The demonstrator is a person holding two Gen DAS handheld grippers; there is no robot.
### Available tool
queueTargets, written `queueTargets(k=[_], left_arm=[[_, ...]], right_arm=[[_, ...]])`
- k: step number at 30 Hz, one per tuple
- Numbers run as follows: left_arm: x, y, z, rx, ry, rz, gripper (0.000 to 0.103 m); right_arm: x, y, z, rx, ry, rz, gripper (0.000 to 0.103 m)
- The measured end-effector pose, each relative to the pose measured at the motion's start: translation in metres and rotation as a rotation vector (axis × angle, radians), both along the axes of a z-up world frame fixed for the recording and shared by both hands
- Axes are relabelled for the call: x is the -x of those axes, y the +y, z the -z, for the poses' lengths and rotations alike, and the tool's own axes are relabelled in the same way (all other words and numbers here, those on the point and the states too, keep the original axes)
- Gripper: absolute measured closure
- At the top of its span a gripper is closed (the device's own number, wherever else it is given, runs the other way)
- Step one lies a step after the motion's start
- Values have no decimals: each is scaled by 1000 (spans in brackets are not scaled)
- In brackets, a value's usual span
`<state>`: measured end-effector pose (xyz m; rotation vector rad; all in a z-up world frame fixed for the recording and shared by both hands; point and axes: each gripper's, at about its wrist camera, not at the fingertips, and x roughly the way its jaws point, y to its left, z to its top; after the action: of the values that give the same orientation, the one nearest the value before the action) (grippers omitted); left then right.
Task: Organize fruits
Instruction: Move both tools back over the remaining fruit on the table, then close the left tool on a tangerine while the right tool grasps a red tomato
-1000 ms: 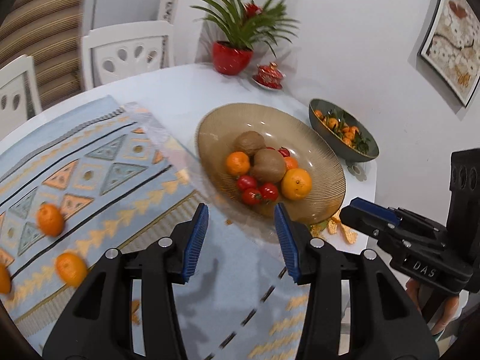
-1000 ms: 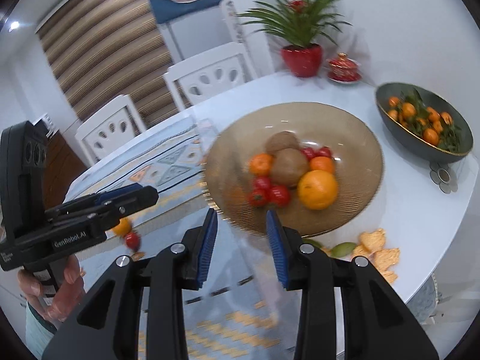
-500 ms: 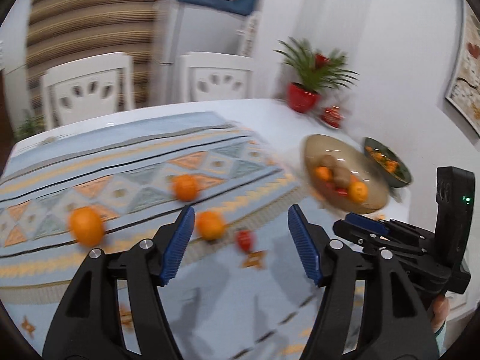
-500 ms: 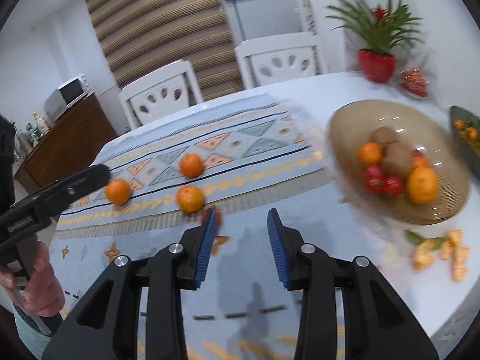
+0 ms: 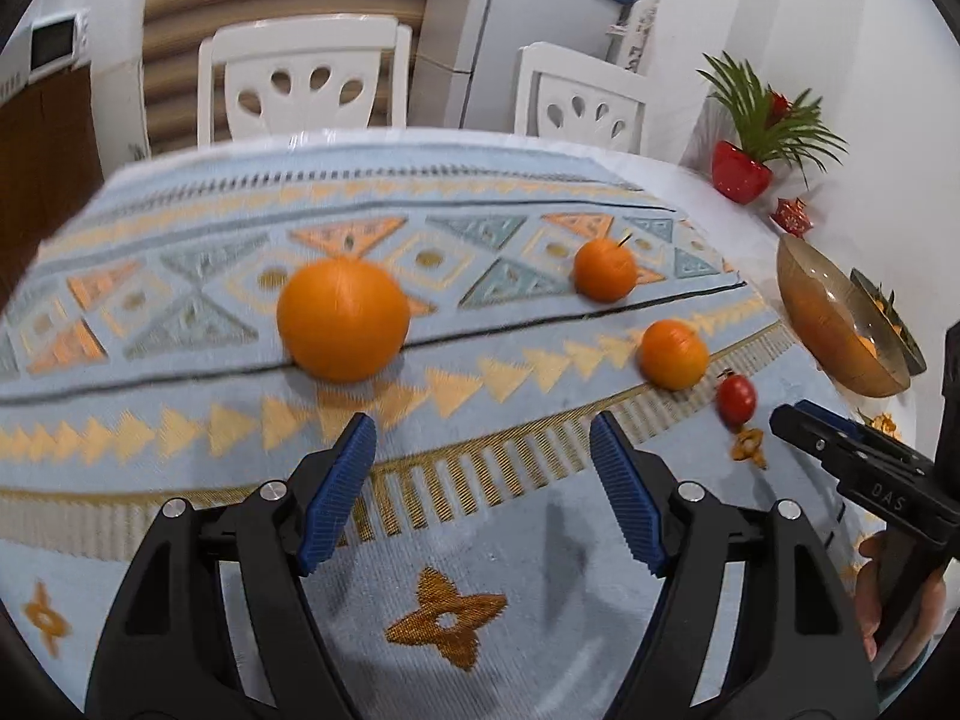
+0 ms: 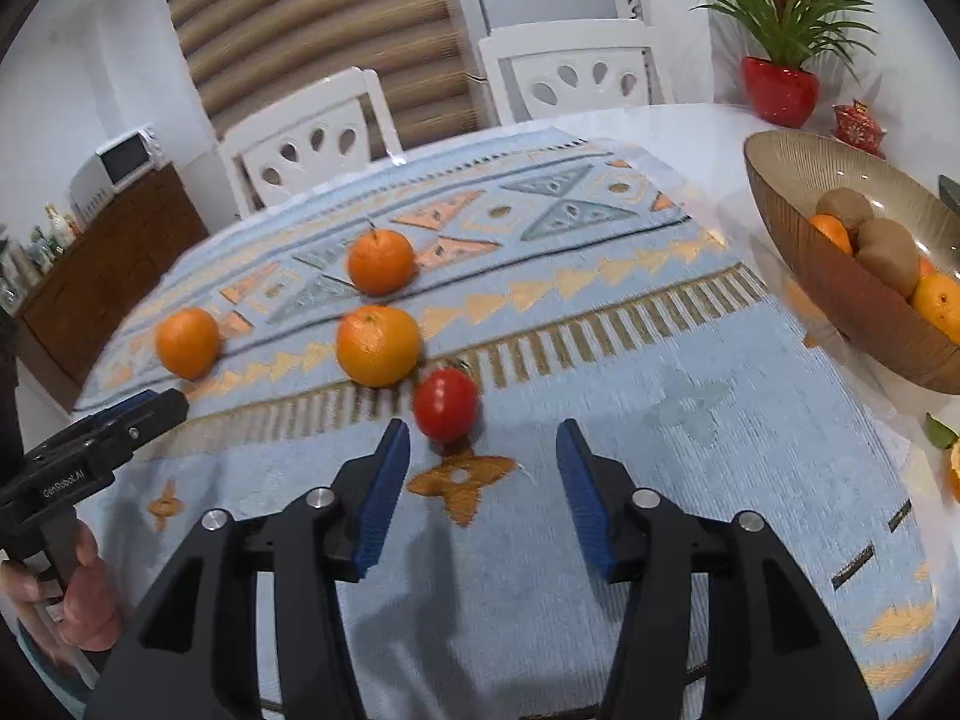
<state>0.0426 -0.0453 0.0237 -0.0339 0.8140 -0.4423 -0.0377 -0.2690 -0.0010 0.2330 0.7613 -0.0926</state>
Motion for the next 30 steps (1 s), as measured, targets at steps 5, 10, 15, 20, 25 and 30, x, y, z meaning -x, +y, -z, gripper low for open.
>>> queueTargets(k=[5, 10, 15, 20, 25, 30], left_arm=[[6, -4, 1, -49, -36, -24, 21], [13, -13, 1, -116, -75, -15, 21], [15, -13, 0, -127, -78, -15, 21], [15, -17, -1, -142, -66, 4, 26], [11, -38, -17, -207, 85, 111, 34], [0, -78, -50, -148, 37, 216, 34]], right_arm=[[1, 12, -2, 84, -15, -7, 41], [0, 18, -1, 134, -12, -4, 37], [-1, 15, 1, 130, -2, 15, 36], [-4, 13, 1, 110, 35, 0, 38], [-9, 11, -8, 96, 84, -39, 45], [-24, 19, -11, 121, 68, -91, 49]])
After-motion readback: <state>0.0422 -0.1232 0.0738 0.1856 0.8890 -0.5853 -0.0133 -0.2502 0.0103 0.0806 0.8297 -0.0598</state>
